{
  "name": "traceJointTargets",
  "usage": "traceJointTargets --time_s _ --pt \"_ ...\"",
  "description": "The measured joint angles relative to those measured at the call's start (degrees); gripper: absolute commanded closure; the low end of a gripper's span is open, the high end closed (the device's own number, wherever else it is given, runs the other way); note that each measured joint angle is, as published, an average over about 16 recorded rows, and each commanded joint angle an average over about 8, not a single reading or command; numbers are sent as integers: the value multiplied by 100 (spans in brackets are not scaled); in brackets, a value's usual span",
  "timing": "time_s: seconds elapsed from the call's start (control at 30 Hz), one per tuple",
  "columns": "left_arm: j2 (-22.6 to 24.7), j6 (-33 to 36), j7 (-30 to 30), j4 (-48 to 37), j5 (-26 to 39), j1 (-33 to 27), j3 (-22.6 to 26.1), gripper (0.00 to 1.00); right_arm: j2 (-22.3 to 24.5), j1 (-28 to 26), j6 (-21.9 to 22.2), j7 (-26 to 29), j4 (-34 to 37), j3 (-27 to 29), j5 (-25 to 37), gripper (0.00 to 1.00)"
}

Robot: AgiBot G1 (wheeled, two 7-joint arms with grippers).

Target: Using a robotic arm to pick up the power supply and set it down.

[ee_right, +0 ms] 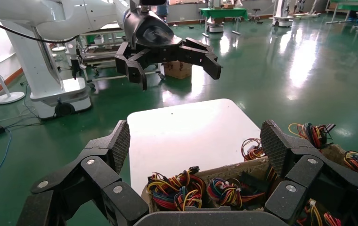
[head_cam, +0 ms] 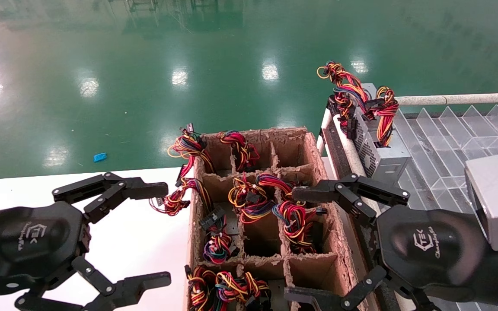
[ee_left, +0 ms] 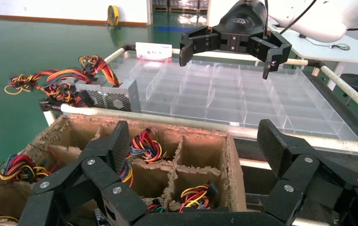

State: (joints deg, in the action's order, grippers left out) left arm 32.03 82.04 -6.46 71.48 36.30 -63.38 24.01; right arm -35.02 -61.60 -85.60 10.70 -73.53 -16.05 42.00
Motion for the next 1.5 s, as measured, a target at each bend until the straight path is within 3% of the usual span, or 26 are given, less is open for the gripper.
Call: traceJointTargets --time_s 0.33,1.07,1.13,1.33,1.4,1.5 --pt "0 0 0 0 0 0 0 100 -21 -40 200 -3 27 -33 195 0" --pt "0 0 0 0 0 0 0 100 -656 -497 1458 232 1000 -597 1635 2" --pt "0 0 0 0 0 0 0 100 -725 -535 1503 234 1110 -664 1752 15" --pt "0 0 0 0 0 0 0 100 -890 -612 1542 238 1384 -831 1998 87" --pt "0 0 0 0 0 0 0 100 -934 -622 1534 240 1456 -876 2049 99" --pt "0 0 0 0 0 0 0 100 -990 -630 1506 240 1542 -937 2111 100"
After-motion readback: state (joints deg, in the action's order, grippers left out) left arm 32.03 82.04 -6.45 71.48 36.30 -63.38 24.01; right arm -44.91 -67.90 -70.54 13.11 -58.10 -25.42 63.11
